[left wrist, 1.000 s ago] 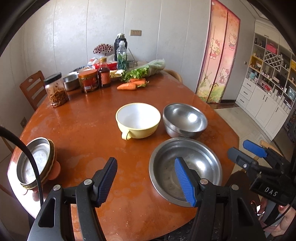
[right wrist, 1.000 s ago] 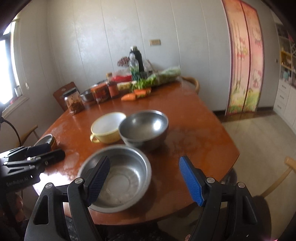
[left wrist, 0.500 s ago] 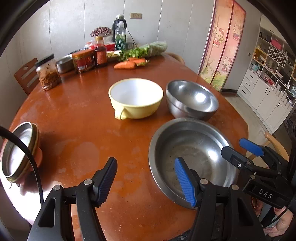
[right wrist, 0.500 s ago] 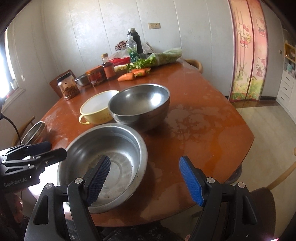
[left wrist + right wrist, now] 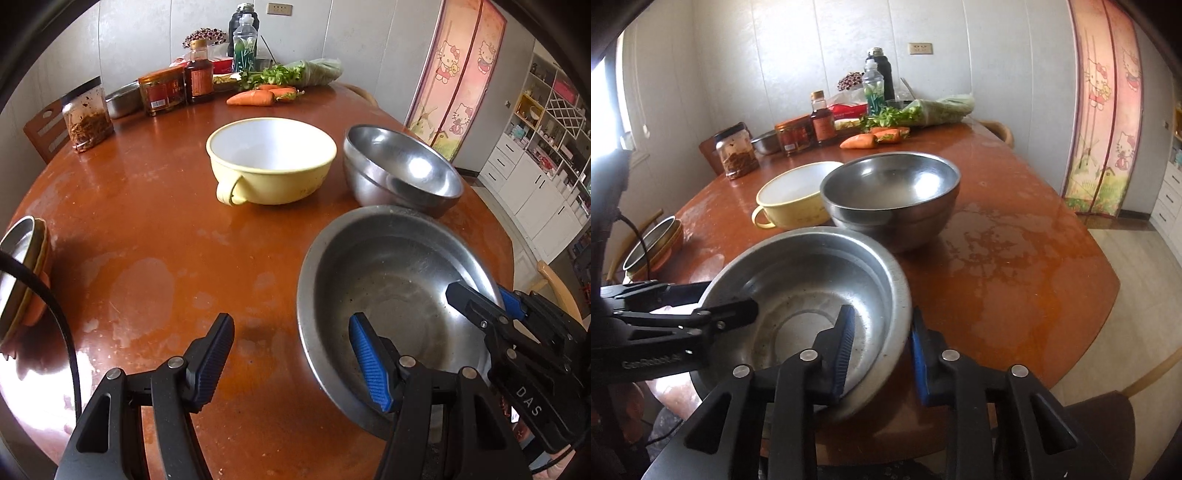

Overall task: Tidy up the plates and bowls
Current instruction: 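Lift the steel basin with the right tool and carry it toward the stack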

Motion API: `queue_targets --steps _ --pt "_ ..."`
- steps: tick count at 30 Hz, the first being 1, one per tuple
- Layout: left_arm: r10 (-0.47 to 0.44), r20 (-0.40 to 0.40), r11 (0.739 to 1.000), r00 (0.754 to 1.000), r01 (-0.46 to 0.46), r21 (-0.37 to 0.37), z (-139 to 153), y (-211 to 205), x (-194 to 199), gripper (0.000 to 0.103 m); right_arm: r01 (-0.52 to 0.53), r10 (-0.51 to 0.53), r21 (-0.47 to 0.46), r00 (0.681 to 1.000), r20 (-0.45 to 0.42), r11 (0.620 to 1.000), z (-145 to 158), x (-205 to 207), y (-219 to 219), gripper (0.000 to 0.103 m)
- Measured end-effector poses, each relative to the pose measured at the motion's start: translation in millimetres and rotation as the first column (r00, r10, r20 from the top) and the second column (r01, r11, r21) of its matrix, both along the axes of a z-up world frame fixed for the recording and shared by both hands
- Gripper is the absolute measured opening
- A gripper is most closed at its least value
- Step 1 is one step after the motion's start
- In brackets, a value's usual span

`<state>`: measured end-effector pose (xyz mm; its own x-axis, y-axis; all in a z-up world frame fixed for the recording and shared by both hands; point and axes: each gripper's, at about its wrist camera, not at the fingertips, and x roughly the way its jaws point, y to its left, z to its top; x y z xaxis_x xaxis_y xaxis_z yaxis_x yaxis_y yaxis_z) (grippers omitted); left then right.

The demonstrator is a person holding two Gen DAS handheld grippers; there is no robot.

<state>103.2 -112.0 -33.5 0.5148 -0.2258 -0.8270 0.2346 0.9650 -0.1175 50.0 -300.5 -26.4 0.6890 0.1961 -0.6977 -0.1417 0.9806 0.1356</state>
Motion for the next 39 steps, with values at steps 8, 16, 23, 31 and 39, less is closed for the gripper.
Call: queue_targets --steps 8,16,23,31,39 --pt "-0.066 0.042 0.998 0.997 0.067 -0.011 -3 -3 -8 0.042 -0.002 0.002 0.013 1.000 0.007 1.000 2 9 16 0.024" --pt "0.005 0.058 1.000 0.998 -0.003 -0.024 2 31 -11 0.041 -0.035 0.034 0.037 0.999 0.022 0.999 10 16 46 0.024" --pt "0.079 0.121 0.996 0.990 -0.075 -0.039 23 65 -20 0.041 -0.099 0.098 0.027 0.994 0.048 0.995 23 20 82 0.025" --pt "0.108 0.123 0.994 0.987 -0.104 -0.043 17 84 -23 0.041 -0.131 0.130 0.002 0.990 0.047 0.991 21 19 107 0.025" --pt "0.103 0.110 0.994 0.989 -0.099 -0.042 8 85 -20 0.041 -0.132 0.132 -0.019 0.991 0.013 0.991 8 24 114 0.025"
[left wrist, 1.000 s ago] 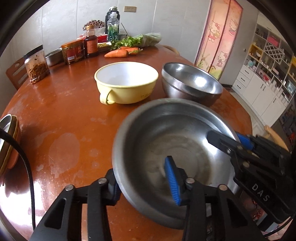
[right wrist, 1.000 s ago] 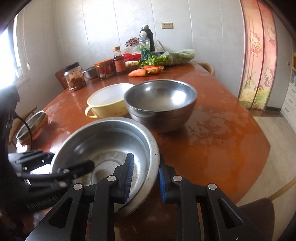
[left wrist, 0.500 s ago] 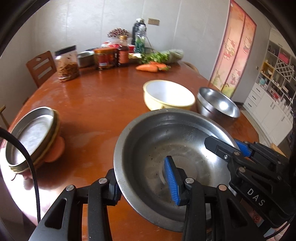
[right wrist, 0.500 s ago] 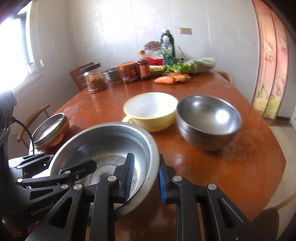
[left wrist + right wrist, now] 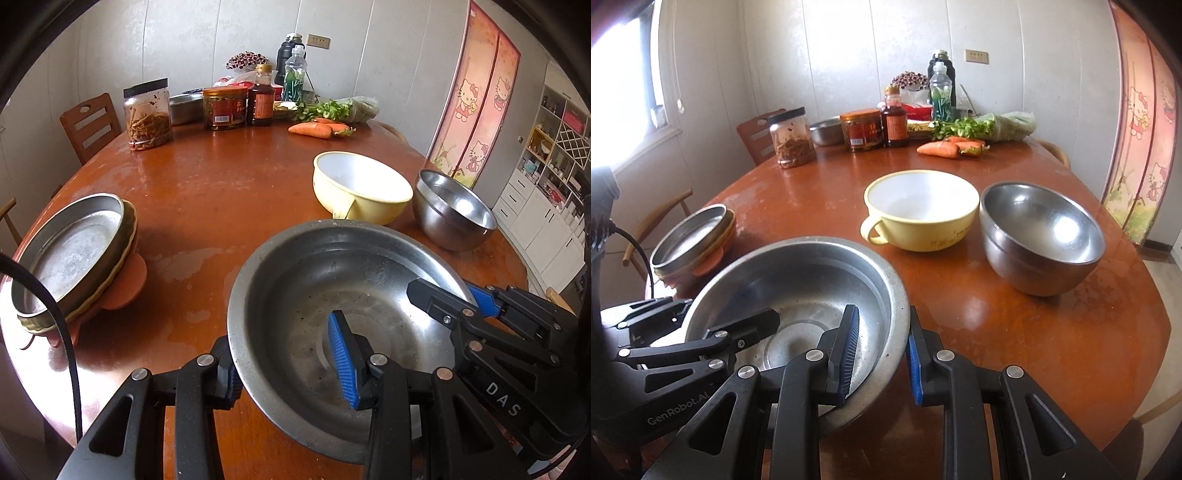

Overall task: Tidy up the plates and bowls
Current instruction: 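Lift the steel basin with the right tool and carry it toward the stack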

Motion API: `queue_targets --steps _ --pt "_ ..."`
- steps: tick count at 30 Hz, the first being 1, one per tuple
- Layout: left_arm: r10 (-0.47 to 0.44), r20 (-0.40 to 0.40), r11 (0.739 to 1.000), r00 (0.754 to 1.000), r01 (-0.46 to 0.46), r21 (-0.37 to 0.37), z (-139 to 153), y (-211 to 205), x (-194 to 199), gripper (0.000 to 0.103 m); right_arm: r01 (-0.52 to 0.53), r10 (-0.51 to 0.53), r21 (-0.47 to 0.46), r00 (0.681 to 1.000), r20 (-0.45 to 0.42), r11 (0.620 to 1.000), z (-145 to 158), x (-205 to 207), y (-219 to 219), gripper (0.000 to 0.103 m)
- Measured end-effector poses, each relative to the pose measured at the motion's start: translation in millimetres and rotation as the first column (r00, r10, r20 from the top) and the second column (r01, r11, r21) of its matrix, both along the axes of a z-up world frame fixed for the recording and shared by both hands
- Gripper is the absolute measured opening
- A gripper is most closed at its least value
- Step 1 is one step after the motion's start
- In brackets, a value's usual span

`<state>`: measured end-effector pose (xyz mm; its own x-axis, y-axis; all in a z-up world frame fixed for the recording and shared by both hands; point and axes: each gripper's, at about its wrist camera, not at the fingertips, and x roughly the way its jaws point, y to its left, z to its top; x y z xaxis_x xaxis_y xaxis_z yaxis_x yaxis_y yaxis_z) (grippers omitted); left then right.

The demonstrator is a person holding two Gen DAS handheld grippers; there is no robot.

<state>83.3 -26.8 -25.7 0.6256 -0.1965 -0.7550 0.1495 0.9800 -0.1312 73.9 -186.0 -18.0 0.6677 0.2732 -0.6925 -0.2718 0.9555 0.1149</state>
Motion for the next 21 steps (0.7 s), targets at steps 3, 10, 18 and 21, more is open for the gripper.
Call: queue_targets --steps 3,10,18,21 --pt "-0.009 -0.007 1.000 1.000 0.009 -0.001 -4 -2 1 0.041 0.005 -0.005 -0.005 1.000 -0.013 1.000 -5 2 0 0.025" --pt "-0.033 -0.017 0.999 0.999 0.033 0.008 -8 -11 3 0.041 0.016 -0.016 -0.013 0.999 -0.029 1.000 -12 3 -6 0.026" --pt "-0.065 -0.014 0.998 0.998 0.065 0.012 -7 -18 1 0.041 0.018 -0.018 -0.002 0.999 -0.035 1.000 -12 0 -16 0.027" --pt "-0.078 -0.023 0.997 0.997 0.079 0.010 -8 -21 0 0.042 0.022 -0.022 0.007 0.999 -0.045 1.000 -13 0 -19 0.027"
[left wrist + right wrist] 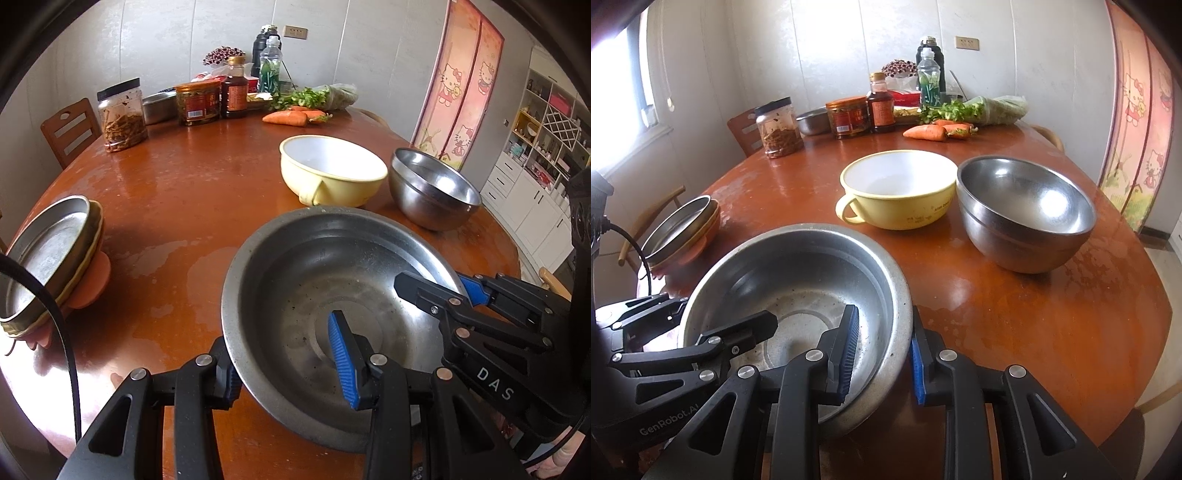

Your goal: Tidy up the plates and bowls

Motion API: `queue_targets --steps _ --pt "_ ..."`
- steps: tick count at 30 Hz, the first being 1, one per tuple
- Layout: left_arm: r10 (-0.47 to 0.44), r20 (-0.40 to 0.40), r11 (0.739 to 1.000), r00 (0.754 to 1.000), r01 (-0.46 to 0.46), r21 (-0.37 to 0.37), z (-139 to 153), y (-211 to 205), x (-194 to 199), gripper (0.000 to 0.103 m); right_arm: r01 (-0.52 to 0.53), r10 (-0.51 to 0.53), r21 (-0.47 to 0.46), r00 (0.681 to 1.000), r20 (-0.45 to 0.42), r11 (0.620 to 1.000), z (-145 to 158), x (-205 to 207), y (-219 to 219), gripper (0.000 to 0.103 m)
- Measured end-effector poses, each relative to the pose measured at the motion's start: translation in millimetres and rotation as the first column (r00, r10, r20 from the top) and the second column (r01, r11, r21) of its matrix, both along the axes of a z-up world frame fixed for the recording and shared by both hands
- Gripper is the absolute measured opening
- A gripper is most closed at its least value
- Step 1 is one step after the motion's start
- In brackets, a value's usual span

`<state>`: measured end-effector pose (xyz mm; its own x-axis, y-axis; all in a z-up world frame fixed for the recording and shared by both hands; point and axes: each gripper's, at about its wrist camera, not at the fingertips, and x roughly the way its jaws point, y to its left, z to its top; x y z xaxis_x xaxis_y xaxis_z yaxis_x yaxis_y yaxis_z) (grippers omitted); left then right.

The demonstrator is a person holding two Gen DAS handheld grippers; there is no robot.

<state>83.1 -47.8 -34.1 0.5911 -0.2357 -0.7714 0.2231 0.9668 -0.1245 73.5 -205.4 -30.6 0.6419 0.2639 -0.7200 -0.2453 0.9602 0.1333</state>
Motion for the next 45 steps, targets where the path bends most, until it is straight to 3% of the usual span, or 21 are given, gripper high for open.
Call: queue_targets --steps 16,19,25,38,45 --pt "0.026 0.032 1.000 0.999 -0.026 0.004 10 9 -2 0.048 0.015 -0.016 0.084 1.000 0.012 0.996 9 -4 -17 0.041" --pt "0.039 0.050 0.999 0.998 -0.039 -0.005 19 12 -5 0.049 0.026 -0.029 0.106 0.999 0.023 0.994 14 -6 -22 0.049" --pt "0.028 0.086 0.999 0.996 -0.026 -0.025 40 6 -11 0.054 0.067 -0.075 0.145 0.996 0.050 0.987 25 -11 -43 0.055" --pt "-0.081 0.078 0.996 0.994 0.082 -0.020 78 -66 18 0.056 0.199 -0.219 0.178 0.971 0.095 0.964 60 5 -127 0.069" --pt "-0.076 0.018 0.997 0.997 0.076 -0.011 72 -99 51 0.056 0.220 -0.234 0.144 0.968 0.088 0.965 60 33 -157 0.070"
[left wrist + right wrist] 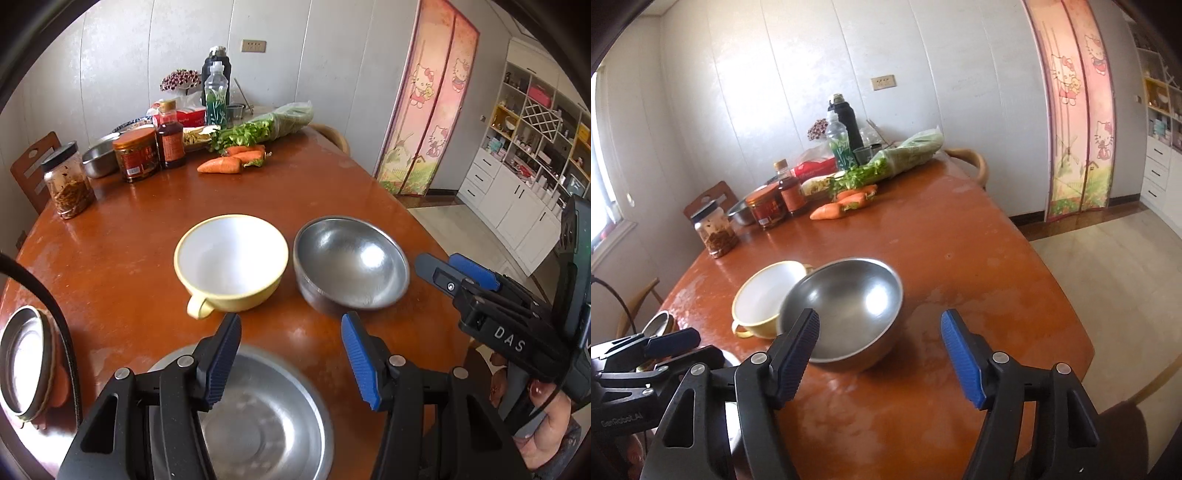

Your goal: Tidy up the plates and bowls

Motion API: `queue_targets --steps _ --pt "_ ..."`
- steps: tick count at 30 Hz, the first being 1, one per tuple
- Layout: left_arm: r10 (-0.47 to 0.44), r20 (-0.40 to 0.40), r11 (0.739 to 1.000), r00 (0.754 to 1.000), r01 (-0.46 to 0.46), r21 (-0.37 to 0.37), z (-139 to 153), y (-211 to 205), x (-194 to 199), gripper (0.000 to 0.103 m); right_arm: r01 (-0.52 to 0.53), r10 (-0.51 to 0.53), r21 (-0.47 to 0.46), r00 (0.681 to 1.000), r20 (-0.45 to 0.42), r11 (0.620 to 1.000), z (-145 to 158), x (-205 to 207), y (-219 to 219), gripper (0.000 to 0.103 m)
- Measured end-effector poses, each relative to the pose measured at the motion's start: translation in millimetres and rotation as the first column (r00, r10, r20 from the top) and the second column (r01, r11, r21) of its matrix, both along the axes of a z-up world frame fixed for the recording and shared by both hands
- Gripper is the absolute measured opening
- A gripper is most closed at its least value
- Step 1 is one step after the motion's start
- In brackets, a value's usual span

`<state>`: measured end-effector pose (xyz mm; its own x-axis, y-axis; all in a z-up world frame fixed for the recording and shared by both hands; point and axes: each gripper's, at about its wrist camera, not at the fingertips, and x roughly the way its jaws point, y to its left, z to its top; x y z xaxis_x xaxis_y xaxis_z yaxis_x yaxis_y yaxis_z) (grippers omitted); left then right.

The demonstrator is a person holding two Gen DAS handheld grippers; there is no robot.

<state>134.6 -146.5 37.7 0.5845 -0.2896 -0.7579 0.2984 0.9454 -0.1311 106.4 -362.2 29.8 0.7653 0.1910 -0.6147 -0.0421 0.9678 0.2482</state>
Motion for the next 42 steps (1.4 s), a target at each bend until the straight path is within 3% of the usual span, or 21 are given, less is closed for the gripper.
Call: queue_targets --steps 18,25,29,31,35,39,42 --pt "0.098 -0.126 0.995 0.987 -0.099 0.000 -28 -34 58 0.062 -0.066 0.066 0.006 0.995 -0.068 0.998 -36 68 -15 0.070" --pt "0.104 -0.164 0.994 0.981 -0.097 0.049 -41 -49 62 0.062 -0.103 0.104 0.013 0.991 -0.082 0.995 -47 82 -17 0.047" --pt "0.115 -0.188 0.993 0.975 -0.106 0.060 -50 -53 64 0.062 -0.114 0.115 0.023 0.990 -0.079 0.993 -52 82 -15 0.041" --pt "0.119 -0.178 0.992 0.977 -0.107 0.073 -51 -56 64 0.060 -0.113 0.114 0.017 0.991 -0.071 0.993 -52 80 -13 0.033" --pt "0.116 -0.170 0.992 0.979 -0.105 0.072 -54 -59 63 0.056 -0.101 0.102 0.015 0.993 -0.055 0.995 -53 74 -12 0.029" --pt "0.089 -0.184 0.995 0.979 -0.079 0.063 -60 -63 64 0.037 -0.107 0.109 0.031 0.992 -0.063 0.994 -57 70 -13 0.028" --pt "0.089 -0.187 0.995 0.978 -0.080 0.054 -61 -62 63 0.034 -0.120 0.123 0.032 0.989 -0.078 0.992 -60 70 -8 0.025"
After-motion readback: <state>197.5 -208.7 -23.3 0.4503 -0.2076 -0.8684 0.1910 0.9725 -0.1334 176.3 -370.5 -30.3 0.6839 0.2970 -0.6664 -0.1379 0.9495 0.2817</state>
